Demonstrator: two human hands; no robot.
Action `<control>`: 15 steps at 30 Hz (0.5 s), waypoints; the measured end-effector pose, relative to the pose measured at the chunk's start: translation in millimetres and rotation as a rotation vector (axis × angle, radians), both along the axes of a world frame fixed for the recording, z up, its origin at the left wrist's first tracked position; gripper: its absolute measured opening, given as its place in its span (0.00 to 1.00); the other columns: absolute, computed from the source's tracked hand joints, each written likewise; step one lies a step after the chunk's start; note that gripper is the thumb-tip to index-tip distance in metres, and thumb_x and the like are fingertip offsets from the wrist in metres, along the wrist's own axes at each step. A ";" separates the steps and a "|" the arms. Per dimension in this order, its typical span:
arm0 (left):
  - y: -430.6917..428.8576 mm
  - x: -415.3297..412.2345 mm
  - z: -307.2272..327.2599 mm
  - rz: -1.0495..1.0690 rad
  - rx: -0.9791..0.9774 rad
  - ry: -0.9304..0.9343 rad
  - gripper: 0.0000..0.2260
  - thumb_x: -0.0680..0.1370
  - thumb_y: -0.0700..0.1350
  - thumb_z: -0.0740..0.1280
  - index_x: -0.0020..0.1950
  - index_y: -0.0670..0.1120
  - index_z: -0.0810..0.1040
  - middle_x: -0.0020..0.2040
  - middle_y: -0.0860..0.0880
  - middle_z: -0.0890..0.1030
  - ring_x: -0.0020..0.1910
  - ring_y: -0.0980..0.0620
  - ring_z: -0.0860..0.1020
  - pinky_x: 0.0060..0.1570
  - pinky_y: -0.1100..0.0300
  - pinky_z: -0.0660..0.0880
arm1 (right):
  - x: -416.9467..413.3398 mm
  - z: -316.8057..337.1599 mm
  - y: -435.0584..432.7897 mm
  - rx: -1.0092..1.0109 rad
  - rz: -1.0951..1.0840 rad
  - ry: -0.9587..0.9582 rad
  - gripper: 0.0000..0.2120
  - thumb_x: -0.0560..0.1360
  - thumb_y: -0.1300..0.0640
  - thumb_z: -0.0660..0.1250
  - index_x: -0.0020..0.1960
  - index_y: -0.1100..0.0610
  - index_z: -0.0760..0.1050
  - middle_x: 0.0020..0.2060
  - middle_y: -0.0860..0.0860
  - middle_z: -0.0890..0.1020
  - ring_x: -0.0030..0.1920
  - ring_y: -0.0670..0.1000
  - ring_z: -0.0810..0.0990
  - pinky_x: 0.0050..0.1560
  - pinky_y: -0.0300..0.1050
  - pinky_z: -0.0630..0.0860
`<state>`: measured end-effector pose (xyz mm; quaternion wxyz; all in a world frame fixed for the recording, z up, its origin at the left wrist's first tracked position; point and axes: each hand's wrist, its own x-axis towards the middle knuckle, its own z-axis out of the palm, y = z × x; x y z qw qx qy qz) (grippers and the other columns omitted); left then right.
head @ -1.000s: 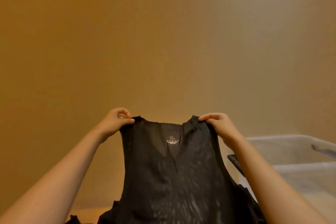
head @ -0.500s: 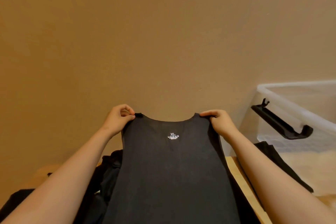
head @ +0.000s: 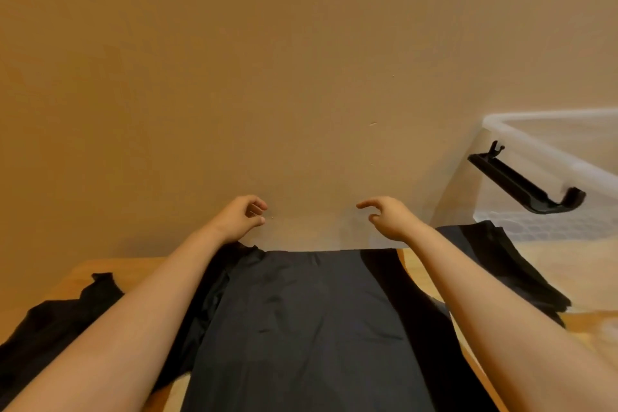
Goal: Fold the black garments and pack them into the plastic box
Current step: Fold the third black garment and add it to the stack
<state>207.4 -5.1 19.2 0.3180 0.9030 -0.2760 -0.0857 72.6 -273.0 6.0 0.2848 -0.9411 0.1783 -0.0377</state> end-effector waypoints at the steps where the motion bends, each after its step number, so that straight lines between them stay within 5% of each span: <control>1: 1.1 -7.3 2.8 -0.001 -0.011 -0.014 0.09 0.78 0.37 0.67 0.58 0.42 0.76 0.55 0.45 0.78 0.57 0.49 0.76 0.57 0.61 0.70 | -5.2 2.8 4.0 -0.004 0.011 -0.011 0.19 0.81 0.64 0.57 0.69 0.50 0.71 0.72 0.55 0.68 0.63 0.62 0.76 0.61 0.57 0.75; 5: 5.5 -51.1 15.4 -0.058 -0.067 -0.043 0.09 0.79 0.38 0.67 0.59 0.42 0.77 0.55 0.46 0.79 0.56 0.51 0.76 0.55 0.62 0.69 | -35.7 15.2 25.8 0.006 0.066 -0.040 0.18 0.81 0.62 0.59 0.69 0.51 0.71 0.72 0.54 0.68 0.65 0.61 0.74 0.63 0.56 0.73; 10: 34.8 -122.7 20.0 -0.173 -0.071 -0.075 0.09 0.79 0.43 0.68 0.53 0.57 0.76 0.56 0.55 0.79 0.59 0.58 0.76 0.60 0.59 0.70 | -92.7 24.6 62.7 -0.062 0.161 -0.074 0.16 0.81 0.61 0.60 0.68 0.53 0.73 0.71 0.52 0.70 0.73 0.54 0.63 0.72 0.51 0.63; 15: 70.0 -214.3 6.3 -0.167 -0.143 -0.097 0.10 0.79 0.45 0.68 0.59 0.55 0.77 0.57 0.62 0.77 0.57 0.69 0.73 0.57 0.70 0.66 | -180.2 15.6 120.6 -0.082 0.243 -0.143 0.16 0.81 0.57 0.62 0.68 0.50 0.73 0.71 0.47 0.70 0.73 0.48 0.63 0.72 0.48 0.60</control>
